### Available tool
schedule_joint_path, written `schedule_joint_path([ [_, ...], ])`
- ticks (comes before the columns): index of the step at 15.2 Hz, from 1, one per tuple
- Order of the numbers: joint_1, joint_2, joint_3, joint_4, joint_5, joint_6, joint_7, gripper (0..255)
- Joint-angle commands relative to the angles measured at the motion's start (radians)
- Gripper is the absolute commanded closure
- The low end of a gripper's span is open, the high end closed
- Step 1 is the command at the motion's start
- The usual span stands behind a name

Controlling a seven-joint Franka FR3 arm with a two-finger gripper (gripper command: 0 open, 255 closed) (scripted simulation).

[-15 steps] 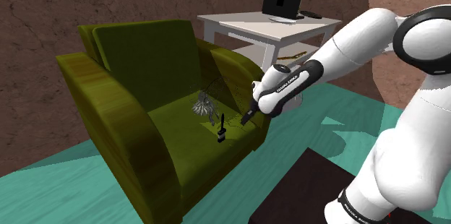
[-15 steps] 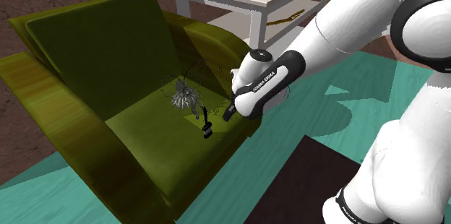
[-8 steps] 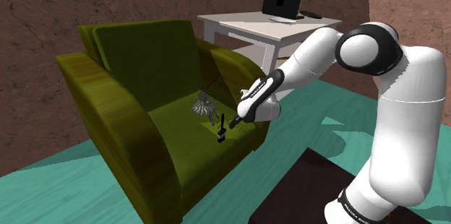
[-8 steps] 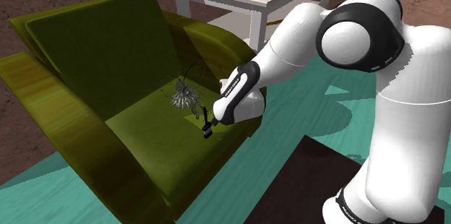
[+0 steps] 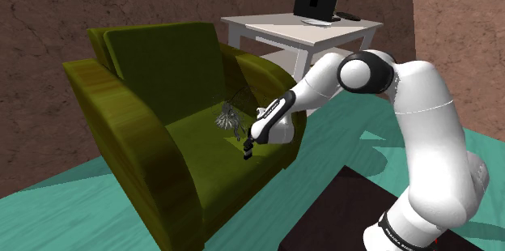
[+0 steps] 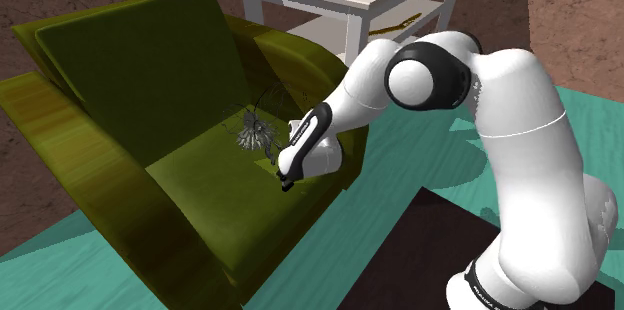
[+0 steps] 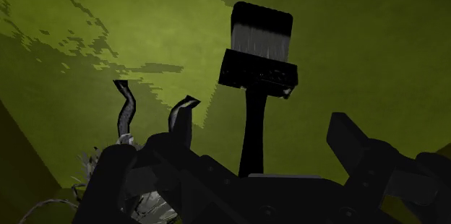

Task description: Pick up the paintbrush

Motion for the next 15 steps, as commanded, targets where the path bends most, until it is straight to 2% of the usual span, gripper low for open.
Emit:
schedule_joint_path([
  [1, -0.007, 0.055, 0.011, 0.046, -0.009, 0.019, -0.005, 0],
  [10, -0.023, 0.150, 0.028, 0.095, -0.024, 0.064, -0.014, 0],
  [11, -0.024, 0.151, 0.028, 0.096, -0.025, 0.064, -0.014, 255],
  [15, -0.024, 0.150, 0.028, 0.095, -0.025, 0.063, -0.014, 255],
])
